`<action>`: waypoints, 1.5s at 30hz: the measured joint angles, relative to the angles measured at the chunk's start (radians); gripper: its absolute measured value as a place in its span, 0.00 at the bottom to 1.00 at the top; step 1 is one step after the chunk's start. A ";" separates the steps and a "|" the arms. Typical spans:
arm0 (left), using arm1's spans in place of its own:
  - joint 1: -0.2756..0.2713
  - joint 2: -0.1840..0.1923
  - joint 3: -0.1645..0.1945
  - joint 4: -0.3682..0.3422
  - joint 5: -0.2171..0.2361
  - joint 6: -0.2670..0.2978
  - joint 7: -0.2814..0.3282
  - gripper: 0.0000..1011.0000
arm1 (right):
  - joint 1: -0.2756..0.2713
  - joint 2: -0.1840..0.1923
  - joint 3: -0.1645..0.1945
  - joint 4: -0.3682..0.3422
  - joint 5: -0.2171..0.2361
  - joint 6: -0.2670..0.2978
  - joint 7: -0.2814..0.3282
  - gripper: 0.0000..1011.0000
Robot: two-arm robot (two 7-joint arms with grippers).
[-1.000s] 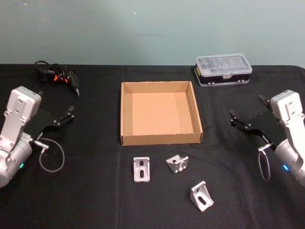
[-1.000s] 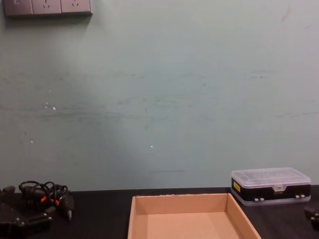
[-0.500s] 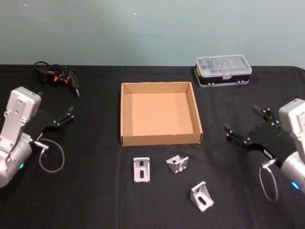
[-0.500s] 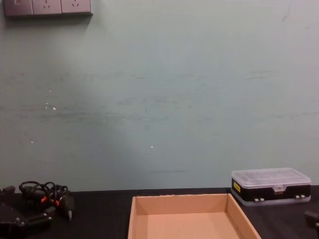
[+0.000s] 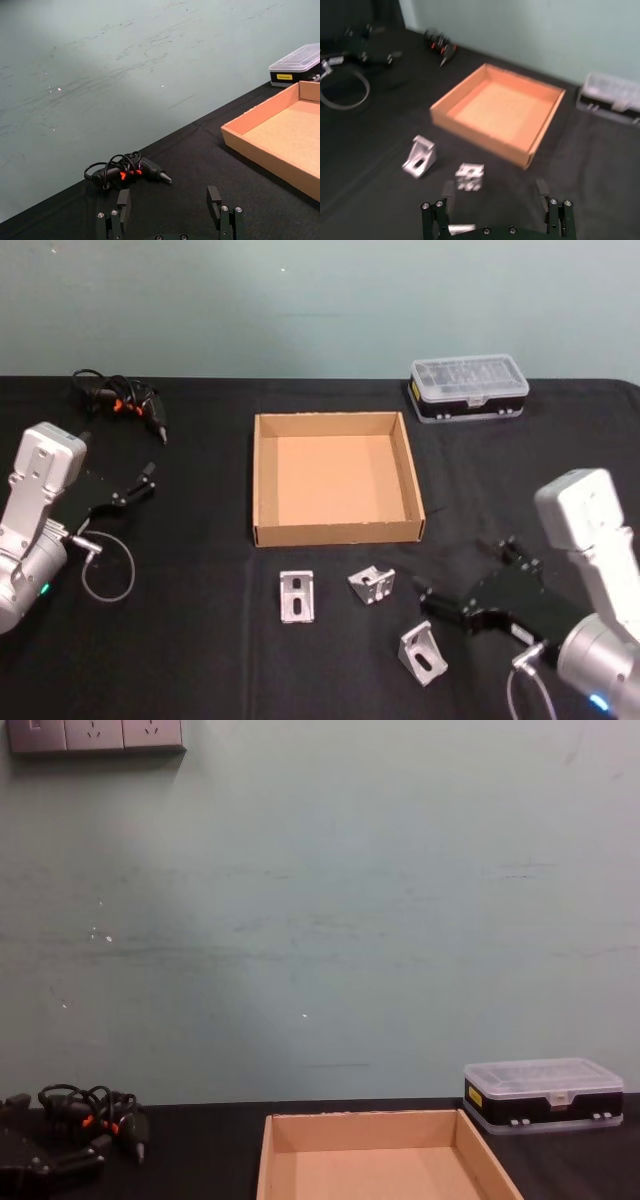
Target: Use one hand to pick up the angle iron from the table and place it into the box.
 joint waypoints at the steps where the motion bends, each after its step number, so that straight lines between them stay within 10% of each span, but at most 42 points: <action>1: 0.000 0.000 0.000 0.000 0.000 0.000 0.000 0.99 | 0.001 -0.005 -0.004 -0.009 0.004 0.027 -0.003 0.99; 10: 0.000 0.000 0.000 0.000 0.000 0.000 0.000 0.99 | 0.048 -0.049 -0.034 -0.044 0.043 0.321 -0.009 0.99; 17: 0.000 0.000 0.000 0.000 0.000 0.000 0.000 0.99 | 0.063 -0.076 -0.046 -0.030 0.052 0.410 0.001 0.99; 45: 0.000 0.000 0.000 0.000 0.000 0.000 0.000 0.99 | 0.129 -0.152 -0.111 0.094 -0.065 0.376 0.024 0.99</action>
